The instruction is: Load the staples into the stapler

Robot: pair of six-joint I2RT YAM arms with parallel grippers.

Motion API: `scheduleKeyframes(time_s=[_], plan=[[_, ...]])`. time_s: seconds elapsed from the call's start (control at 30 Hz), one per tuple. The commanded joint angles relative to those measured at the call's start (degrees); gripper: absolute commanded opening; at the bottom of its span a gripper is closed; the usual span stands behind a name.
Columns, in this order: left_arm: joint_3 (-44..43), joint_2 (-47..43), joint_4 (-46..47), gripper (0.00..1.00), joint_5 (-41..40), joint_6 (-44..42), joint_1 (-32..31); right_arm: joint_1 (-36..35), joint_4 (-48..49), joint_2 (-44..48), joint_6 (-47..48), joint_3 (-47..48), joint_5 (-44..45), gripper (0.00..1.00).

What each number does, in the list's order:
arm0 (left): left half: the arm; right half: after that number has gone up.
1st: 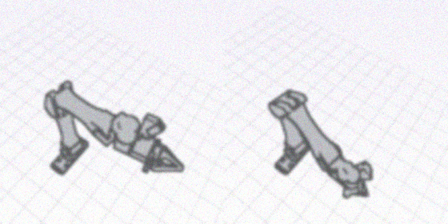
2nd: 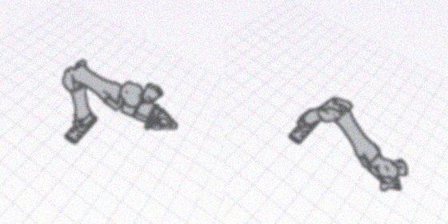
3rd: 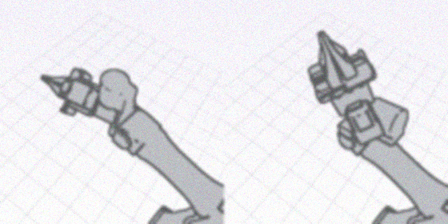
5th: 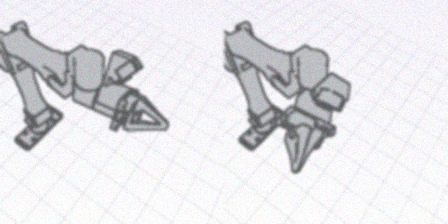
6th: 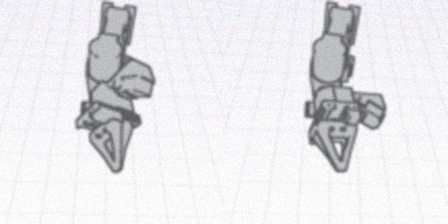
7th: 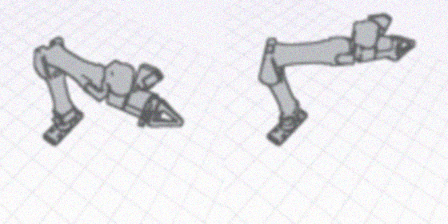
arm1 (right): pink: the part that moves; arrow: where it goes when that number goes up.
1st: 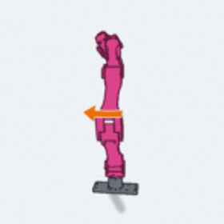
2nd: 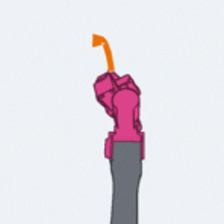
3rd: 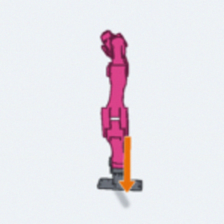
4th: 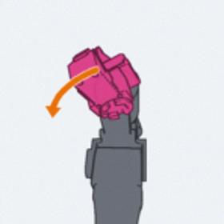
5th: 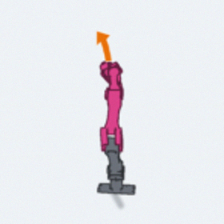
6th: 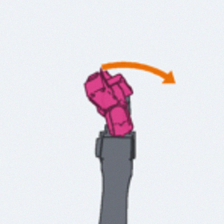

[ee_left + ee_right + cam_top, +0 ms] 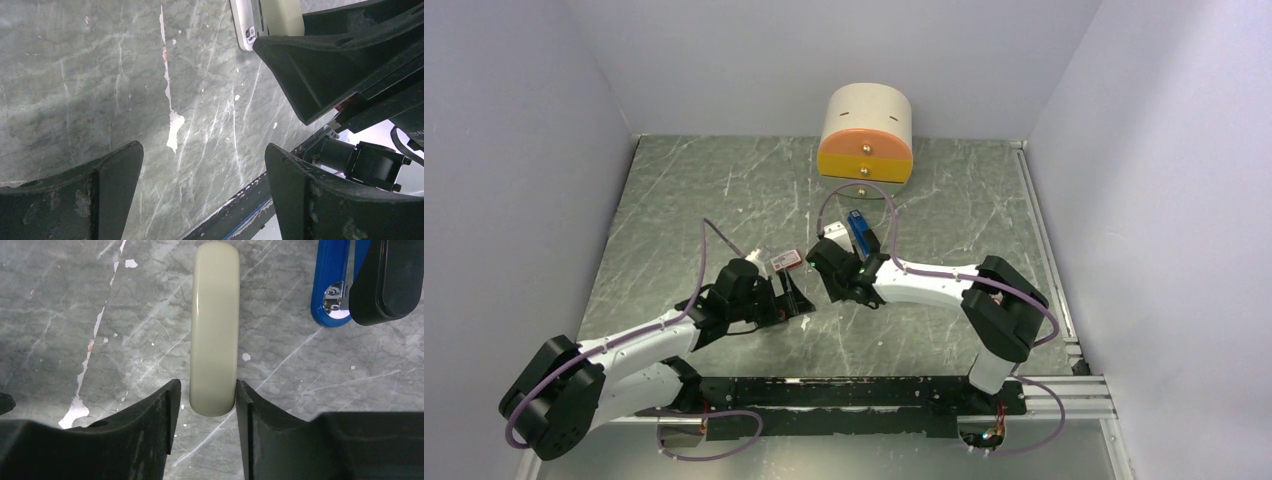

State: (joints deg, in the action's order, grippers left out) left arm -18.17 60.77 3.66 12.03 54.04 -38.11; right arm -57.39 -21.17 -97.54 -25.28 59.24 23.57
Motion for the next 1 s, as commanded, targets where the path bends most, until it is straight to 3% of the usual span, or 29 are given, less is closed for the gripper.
scheduleKeyframes(time_s=[0.0, 0.17, 0.43, 0.6, 0.83, 0.97], plan=[[-1.23, 0.04, 2.32, 0.96, -2.09, -0.01, -0.45, -0.05, 1.78, -0.11, 0.46, 1.40, 1.29, 0.44], [-0.37, -0.16, 3.65, 0.94, -1.91, 0.14, -0.61, -0.09, 1.90, 0.81, -0.14, 1.16, 0.66, 0.21], [3.09, -0.83, 14.33, 0.91, -3.22, 2.33, -2.03, 0.08, 1.40, 9.18, -10.29, -1.97, -5.34, 0.15], [0.45, 3.43, 16.21, 0.81, -4.31, 0.30, -3.77, 0.39, 2.72, 12.84, -17.55, -4.81, -7.59, 0.12], [-0.09, 7.40, 21.35, 0.57, -7.27, -2.77, -6.39, 1.54, 2.27, 16.10, -21.02, -6.05, -11.67, 0.12], [2.08, 8.17, 28.23, 0.52, -7.97, -2.87, -7.90, 2.47, 2.31, 17.56, -21.30, -6.62, -14.78, 0.12]])
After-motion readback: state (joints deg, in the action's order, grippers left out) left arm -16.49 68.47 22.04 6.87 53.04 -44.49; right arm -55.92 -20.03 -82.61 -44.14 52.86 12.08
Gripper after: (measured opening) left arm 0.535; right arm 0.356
